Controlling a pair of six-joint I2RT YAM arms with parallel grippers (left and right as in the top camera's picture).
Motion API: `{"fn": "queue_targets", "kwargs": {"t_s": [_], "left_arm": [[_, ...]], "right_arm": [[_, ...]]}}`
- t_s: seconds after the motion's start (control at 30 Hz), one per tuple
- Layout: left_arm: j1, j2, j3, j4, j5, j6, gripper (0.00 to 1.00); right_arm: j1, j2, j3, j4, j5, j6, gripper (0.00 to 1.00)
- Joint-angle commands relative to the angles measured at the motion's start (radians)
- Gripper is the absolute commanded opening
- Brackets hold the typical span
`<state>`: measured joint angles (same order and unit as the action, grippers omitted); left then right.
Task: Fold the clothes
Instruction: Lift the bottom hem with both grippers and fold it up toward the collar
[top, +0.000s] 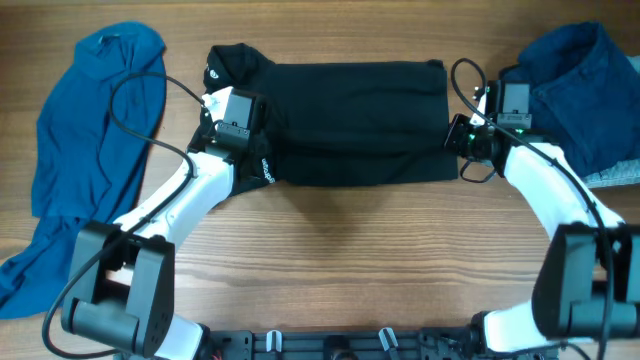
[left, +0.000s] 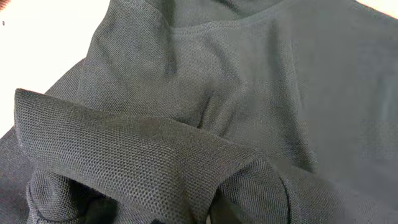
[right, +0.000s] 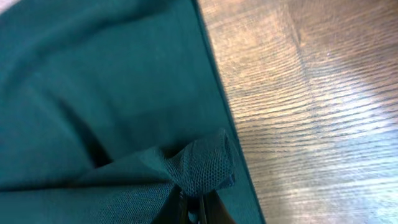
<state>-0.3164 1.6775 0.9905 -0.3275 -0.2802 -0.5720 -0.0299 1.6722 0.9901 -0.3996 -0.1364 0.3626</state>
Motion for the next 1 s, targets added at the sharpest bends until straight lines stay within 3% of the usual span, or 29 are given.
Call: {"fn": "queue_targets", "kwargs": {"t_s": [0.0, 0.03, 0.07, 0.1, 0.13, 0.17, 0.3, 0.47, 0.63, 0.97], "left_arm": [[0.009, 0.006, 0.011, 0.019, -0.017, 0.019, 0.07], [0.009, 0.006, 0.011, 0.026, -0.017, 0.019, 0.27], [0.009, 0.006, 0.011, 0.033, -0.017, 0.019, 0.57], [0.009, 0.006, 0.011, 0.044, -0.019, 0.019, 0.76], [0.009, 0.006, 0.011, 0.052, -0.032, 0.019, 0.92], [0.009, 0.006, 0.011, 0.066, -0.06, 0.019, 1.0], [0.009, -0.013, 0.048, 0.068, -0.084, 0.15, 1.0], [0.01, -0.076, 0.135, 0.026, -0.083, 0.177, 1.0], [0.019, -0.083, 0.257, -0.016, 0.032, 0.255, 1.0], [0.145, 0.087, 0.573, -0.112, 0.135, 0.377, 1.0]], "right_arm": [[-0.004, 0.081, 0.01, 0.032, 0.023, 0.007, 0.1], [-0.004, 0.092, 0.01, 0.042, 0.023, 0.003, 0.33], [-0.004, 0.099, 0.01, 0.048, 0.023, 0.002, 0.66], [-0.004, 0.101, 0.01, 0.051, 0.023, -0.005, 0.85], [-0.004, 0.101, 0.011, 0.055, 0.023, -0.02, 0.95], [-0.004, 0.096, 0.014, 0.055, 0.023, -0.023, 0.99], [-0.004, 0.06, 0.058, 0.031, -0.005, -0.051, 0.99], [-0.004, 0.018, 0.192, -0.058, -0.08, -0.076, 0.99], [-0.002, 0.02, 0.307, -0.123, -0.141, -0.212, 1.0], [-0.003, 0.049, 0.443, -0.077, -0.082, -0.296, 0.99]]}}
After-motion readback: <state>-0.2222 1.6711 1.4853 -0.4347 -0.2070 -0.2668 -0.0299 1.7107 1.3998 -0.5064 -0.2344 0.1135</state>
